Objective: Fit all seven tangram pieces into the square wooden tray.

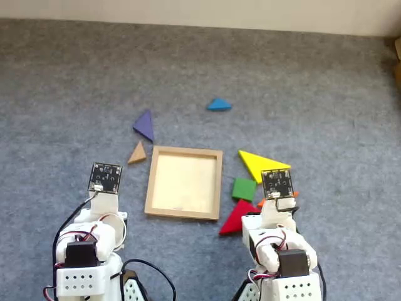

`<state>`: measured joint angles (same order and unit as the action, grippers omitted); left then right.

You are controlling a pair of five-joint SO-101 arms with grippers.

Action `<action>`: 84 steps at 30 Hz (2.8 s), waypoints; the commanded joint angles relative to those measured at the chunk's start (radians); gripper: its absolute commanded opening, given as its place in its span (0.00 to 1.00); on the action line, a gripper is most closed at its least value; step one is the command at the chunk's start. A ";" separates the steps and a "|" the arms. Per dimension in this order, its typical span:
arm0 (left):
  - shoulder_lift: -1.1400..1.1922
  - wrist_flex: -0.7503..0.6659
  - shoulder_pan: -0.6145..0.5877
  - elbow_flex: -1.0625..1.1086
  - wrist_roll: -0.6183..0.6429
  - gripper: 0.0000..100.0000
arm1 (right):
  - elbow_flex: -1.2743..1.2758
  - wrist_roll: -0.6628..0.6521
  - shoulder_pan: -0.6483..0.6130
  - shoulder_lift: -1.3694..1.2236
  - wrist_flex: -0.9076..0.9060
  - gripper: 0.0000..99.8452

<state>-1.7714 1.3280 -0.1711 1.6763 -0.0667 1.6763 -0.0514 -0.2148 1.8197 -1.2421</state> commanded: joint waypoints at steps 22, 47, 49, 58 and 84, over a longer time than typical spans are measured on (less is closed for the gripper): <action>-0.038 0.008 -0.008 0.021 0.008 0.01 | -0.061 0.009 0.320 0.016 0.091 0.03; -0.038 0.008 -0.008 0.021 0.008 0.01 | -0.912 0.106 0.315 -0.659 -0.105 0.03; -0.038 0.008 -0.008 0.021 0.008 0.01 | -0.984 0.031 0.303 -0.756 -0.067 0.03; -0.038 0.008 -0.008 0.021 0.008 0.01 | -1.092 -0.293 0.073 -1.102 0.024 0.11; -0.038 0.008 -0.008 0.021 0.008 0.01 | -1.426 -0.568 -0.042 -1.968 0.206 0.32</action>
<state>-1.7714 1.3280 -0.1711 1.6763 -0.0667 0.3445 -0.6068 -0.2900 -0.1335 -1.0533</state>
